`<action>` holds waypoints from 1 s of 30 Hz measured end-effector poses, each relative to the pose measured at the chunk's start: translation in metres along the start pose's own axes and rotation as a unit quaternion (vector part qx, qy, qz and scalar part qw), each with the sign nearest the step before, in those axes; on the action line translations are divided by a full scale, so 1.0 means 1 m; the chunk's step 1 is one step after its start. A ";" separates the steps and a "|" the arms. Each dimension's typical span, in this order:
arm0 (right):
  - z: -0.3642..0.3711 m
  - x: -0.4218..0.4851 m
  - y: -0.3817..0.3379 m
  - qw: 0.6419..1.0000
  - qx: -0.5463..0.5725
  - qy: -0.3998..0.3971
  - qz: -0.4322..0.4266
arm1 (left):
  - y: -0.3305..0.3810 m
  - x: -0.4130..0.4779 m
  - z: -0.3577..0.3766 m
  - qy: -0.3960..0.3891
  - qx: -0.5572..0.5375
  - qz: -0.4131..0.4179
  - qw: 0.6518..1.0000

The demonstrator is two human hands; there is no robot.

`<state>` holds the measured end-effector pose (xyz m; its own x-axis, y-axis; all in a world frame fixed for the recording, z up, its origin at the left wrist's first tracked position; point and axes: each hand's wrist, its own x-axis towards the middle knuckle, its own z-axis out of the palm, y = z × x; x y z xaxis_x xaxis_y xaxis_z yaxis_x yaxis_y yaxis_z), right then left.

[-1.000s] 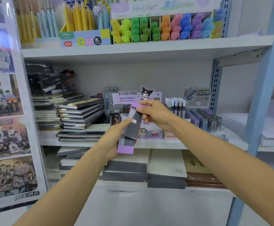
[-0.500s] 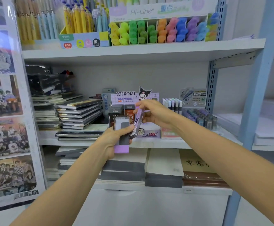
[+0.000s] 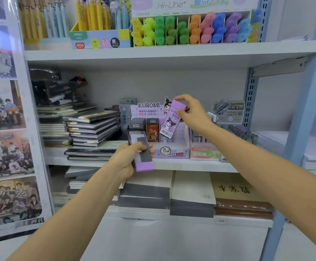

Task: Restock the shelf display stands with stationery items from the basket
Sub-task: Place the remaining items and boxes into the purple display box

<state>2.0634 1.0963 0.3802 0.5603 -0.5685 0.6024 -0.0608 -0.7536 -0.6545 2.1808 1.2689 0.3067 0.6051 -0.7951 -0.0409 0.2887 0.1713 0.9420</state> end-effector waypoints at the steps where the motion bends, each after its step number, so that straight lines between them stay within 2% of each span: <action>1: 0.004 0.000 0.003 0.999 -0.032 0.010 -0.022 | -0.001 0.001 -0.001 -0.003 0.008 0.014 1.000; 4: 0.018 0.001 0.013 0.993 -0.102 0.016 -0.059 | -0.003 0.004 -0.006 -0.012 0.021 0.049 0.998; 11: 0.040 0.004 0.029 0.984 -0.168 -0.011 -0.056 | -0.005 0.012 -0.017 -0.001 0.034 0.099 0.994; 17: 0.036 0.022 0.025 0.974 -0.202 -0.093 -0.049 | -0.009 0.019 -0.018 -0.004 0.036 0.105 0.994; 20: 0.036 0.027 0.023 0.969 -0.218 -0.107 -0.043 | -0.010 0.022 -0.018 -0.002 0.045 0.103 0.994; 23: 0.043 0.028 0.024 0.968 -0.225 -0.096 -0.056 | -0.010 0.024 -0.018 -0.006 0.045 0.101 0.994; 30: 0.051 0.025 0.029 0.963 -0.265 -0.013 -0.054 | -0.010 0.025 -0.021 -0.001 0.054 0.104 0.993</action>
<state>2.1182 1.0773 0.3527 0.6065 -0.4746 0.6379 -0.4110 -0.8740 -0.2594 2.2084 1.2595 0.2893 0.6418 -0.7503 0.1582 0.0774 0.2686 0.9601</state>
